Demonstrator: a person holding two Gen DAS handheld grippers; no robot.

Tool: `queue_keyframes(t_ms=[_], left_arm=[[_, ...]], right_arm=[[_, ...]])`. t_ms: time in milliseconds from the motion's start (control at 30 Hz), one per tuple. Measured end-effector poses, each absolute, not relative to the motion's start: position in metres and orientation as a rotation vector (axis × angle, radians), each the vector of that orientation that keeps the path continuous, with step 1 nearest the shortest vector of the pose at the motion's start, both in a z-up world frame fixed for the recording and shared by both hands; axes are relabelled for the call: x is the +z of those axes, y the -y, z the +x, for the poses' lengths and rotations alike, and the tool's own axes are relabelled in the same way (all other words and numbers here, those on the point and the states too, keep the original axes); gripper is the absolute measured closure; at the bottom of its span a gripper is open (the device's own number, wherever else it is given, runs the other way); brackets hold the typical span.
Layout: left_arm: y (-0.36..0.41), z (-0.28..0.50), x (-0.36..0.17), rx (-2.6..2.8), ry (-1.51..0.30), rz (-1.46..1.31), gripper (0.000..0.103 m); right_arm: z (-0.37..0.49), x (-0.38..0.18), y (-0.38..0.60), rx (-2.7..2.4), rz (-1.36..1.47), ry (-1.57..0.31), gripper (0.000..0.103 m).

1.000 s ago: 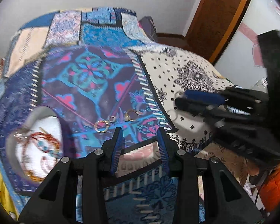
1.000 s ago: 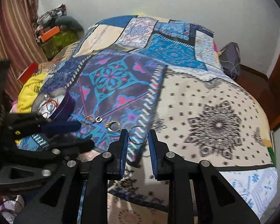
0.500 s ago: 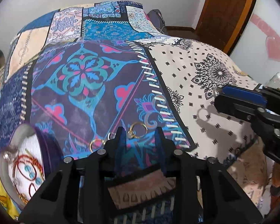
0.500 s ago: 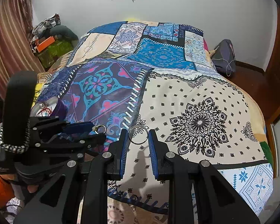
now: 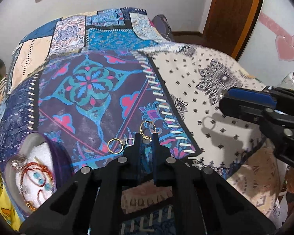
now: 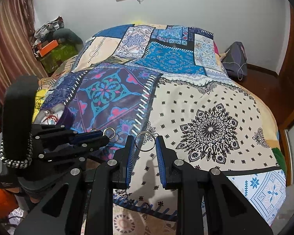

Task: Organize jewelry
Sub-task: 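Grasp a gold hoop earring with the left tool while the right tool holds the ring, then carry the ring and the earring toward the heart tin with both tools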

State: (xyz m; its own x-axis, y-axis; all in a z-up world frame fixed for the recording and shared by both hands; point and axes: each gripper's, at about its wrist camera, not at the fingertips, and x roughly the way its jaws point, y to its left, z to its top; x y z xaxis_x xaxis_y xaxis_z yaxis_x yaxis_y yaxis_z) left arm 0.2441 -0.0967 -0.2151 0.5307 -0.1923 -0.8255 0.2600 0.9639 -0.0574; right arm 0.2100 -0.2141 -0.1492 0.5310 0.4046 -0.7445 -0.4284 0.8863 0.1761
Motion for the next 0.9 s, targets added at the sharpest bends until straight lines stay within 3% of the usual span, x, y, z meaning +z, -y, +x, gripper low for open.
queue_keyframes(t_ms=[900], left_arm=[[-0.005, 0.181, -0.114, -0.139, -0.733, -0.006, 0.096]], right_arm=[[0.184, -0.081, 0.127, 0.612, -0.043, -0.73, 0.083]])
